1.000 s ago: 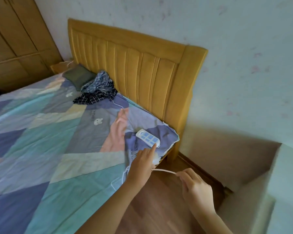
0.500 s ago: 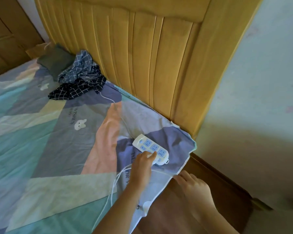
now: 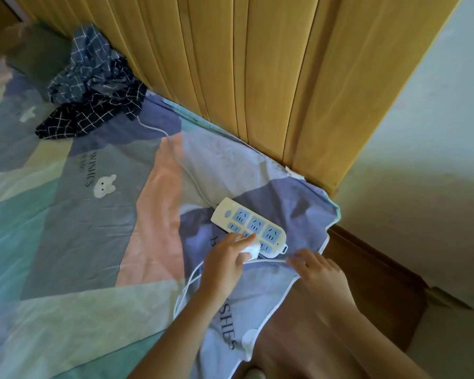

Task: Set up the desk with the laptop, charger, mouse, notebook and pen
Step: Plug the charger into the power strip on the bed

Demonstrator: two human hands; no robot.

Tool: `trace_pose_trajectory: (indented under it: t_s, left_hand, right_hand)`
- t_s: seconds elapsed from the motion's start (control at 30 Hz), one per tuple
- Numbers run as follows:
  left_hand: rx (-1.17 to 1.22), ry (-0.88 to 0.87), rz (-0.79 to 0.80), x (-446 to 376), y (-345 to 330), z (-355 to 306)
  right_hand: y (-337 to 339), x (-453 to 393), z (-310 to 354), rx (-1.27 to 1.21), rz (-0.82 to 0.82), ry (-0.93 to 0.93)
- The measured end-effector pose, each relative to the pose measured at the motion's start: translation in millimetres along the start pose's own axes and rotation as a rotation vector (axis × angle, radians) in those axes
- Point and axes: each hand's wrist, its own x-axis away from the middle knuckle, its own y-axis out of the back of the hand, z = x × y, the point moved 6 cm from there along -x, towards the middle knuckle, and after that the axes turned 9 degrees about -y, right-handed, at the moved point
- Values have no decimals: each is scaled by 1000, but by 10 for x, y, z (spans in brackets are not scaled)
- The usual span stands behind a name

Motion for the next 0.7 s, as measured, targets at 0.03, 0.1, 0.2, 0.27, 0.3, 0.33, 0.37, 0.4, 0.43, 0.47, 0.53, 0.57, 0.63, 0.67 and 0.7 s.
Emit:
trace_pose_trajectory:
  t_s: [0.03, 0.1, 0.2, 0.27, 0.3, 0.33, 0.37, 0.4, 0.43, 0.47, 0.53, 0.57, 0.63, 0.67, 0.7]
  left_hand:
    - [-6, -4, -1, -2, 6, 4]
    - [-17, -5, -2, -15, 16, -12]
    - [-70, -16, -5, -44, 49, -84]
    - [-111, -39, -12, -67, 59, -130]
    - [-125, -45, -13, -75, 59, -147]
    - [-133, -48, -11, -80, 52, -157]
    - [-140, -52, -8, -79, 36, -168]
    - [-150, -57, -9, -78, 18, -183]
    - [-162, -64, -12, -76, 0, -202]
    - [-172, -74, -17, -75, -17, -221]
    - [-188, -104, -28, -71, -55, -262]
    - [-200, -119, -30, -67, -73, -284]
    - [-254, -139, -42, -57, -102, -330]
    - [-292, -149, -55, -52, -111, -354]
    - [-336, -164, -71, -49, -114, -380]
  right_hand:
    - [-28, -25, -2, 0, 10, 1]
    - [-74, -102, -2, 19, 32, 6]
    - [-147, -259, 10, 60, 80, 58]
    - [-220, -365, -12, 77, 109, 110]
    - [-255, -409, -22, 91, 120, 132]
    - [-282, -450, -27, 100, 130, 149]
    - [-309, -477, -33, 103, 135, 165]
    - [-333, -495, -36, 104, 138, 182]
    - [-347, -501, -37, 107, 133, 200]
    - [-358, -500, -41, 114, 120, 216]
    - [-373, -482, -64, 113, 85, 231]
    - [-377, -466, -77, 96, 62, 233]
    - [-380, -433, -82, 56, 11, 241]
    - [-383, -420, -74, 45, -8, 247]
    - [-404, -409, -77, 40, -19, 248]
